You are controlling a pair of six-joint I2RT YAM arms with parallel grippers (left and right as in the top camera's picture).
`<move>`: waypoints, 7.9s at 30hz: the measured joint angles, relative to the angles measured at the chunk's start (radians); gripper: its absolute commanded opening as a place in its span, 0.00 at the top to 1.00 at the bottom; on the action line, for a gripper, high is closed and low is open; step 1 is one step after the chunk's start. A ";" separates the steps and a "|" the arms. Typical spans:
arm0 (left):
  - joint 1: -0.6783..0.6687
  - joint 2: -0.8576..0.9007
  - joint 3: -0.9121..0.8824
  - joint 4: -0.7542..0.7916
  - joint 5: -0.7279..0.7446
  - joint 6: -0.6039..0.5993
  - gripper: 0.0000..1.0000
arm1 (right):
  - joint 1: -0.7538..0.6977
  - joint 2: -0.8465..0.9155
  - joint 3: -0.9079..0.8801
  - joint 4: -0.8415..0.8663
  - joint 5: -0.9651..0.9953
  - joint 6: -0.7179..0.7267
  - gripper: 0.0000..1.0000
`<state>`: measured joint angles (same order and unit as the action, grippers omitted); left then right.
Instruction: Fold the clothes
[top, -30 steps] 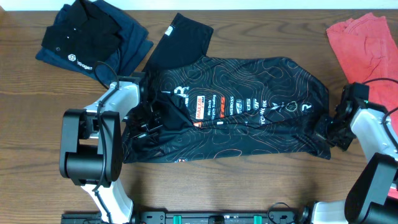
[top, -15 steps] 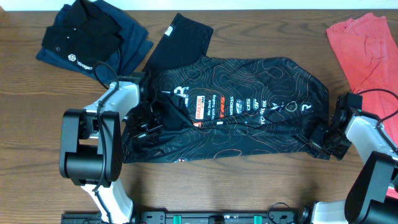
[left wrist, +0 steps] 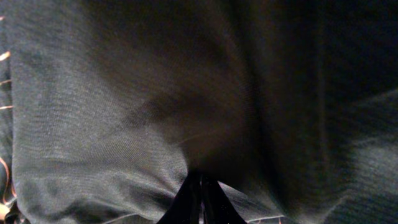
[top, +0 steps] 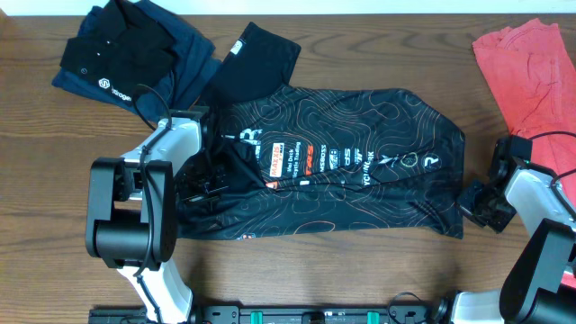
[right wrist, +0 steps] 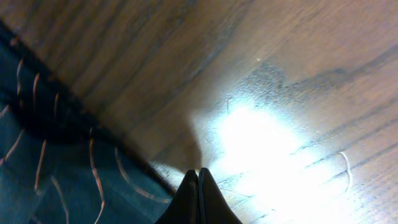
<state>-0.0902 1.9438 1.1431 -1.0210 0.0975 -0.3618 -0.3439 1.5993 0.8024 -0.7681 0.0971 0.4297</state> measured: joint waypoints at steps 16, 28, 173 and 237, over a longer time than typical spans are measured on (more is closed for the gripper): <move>0.003 0.001 0.000 -0.002 -0.034 0.000 0.94 | 0.006 -0.029 0.023 -0.026 -0.264 -0.092 0.99; 0.003 0.001 0.000 -0.002 -0.038 0.000 0.94 | 0.076 -0.020 0.009 0.006 -0.254 -0.096 0.99; -0.256 0.645 0.988 0.689 -0.157 0.338 0.48 | 0.124 -0.354 0.119 -0.180 -0.327 -0.196 0.14; -0.232 0.646 1.012 0.604 -0.162 0.280 0.89 | 0.121 0.393 0.427 0.394 -0.266 -0.233 0.28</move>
<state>-0.3225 2.5900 2.1548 -0.4168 -0.0643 -0.0822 -0.2226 1.9919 1.2297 -0.3737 -0.1692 0.1970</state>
